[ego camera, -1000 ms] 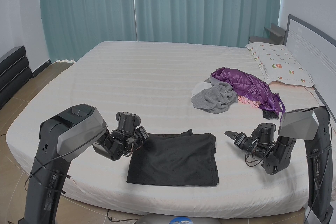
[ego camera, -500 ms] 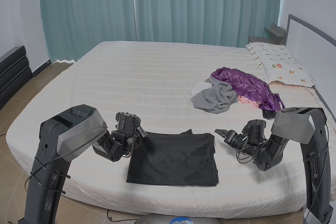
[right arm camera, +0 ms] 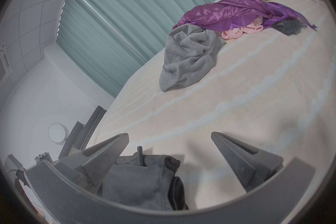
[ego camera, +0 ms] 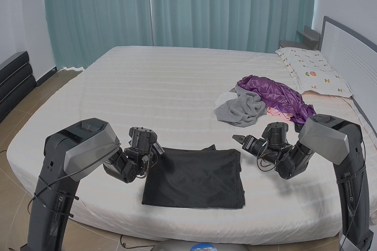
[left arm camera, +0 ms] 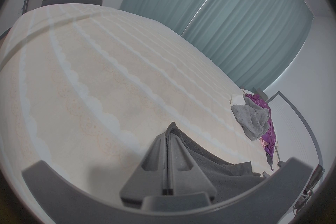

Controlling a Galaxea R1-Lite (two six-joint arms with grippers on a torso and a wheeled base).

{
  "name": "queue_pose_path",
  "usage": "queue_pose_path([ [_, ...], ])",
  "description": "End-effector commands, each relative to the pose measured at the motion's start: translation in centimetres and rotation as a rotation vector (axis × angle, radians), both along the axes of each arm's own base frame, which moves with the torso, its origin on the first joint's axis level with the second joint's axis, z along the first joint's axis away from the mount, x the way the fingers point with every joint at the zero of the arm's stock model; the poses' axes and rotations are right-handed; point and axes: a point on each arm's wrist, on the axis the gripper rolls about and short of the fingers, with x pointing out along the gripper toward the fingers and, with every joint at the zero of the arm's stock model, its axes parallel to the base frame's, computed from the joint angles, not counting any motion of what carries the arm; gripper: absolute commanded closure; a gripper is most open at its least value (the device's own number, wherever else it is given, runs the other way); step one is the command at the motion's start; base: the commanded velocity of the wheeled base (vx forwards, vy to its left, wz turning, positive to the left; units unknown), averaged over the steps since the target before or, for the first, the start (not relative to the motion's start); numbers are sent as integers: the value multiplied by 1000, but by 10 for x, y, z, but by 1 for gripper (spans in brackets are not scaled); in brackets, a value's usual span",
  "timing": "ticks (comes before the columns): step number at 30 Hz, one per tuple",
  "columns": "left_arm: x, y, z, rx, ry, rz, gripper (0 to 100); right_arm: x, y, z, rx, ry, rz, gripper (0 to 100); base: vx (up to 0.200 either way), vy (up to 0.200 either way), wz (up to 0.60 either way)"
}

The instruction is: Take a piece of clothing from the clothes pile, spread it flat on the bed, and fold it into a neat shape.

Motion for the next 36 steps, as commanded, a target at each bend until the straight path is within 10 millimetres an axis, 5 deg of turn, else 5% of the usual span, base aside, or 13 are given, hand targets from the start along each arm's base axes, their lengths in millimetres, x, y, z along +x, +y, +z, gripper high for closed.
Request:
queue_pose_path([
  [1, 0, 0, 3, -10, -6, 5, 100, 8, 4, -1, -5, -3, 12, 0, 0, 0, 0],
  [19, 1, 0, 5, -31, -8, 17, 100, 16, 24, 4, -32, 126, 70, 0, 0, 0, 0],
  [20, 1, 0, 5, -31, -8, 17, 100, 17, 24, 4, -33, 129, 70, 100, 0, 0, 0],
  [26, 1, 1, 5, -32, -6, 14, 100, 16, 42, -13, -86, 141, 74, 100, 0, 0, 0],
  [36, 2, 1, 3, -29, -6, 14, 100, 29, 31, -4, -108, 87, -25, 100, 0, 0, 0],
])
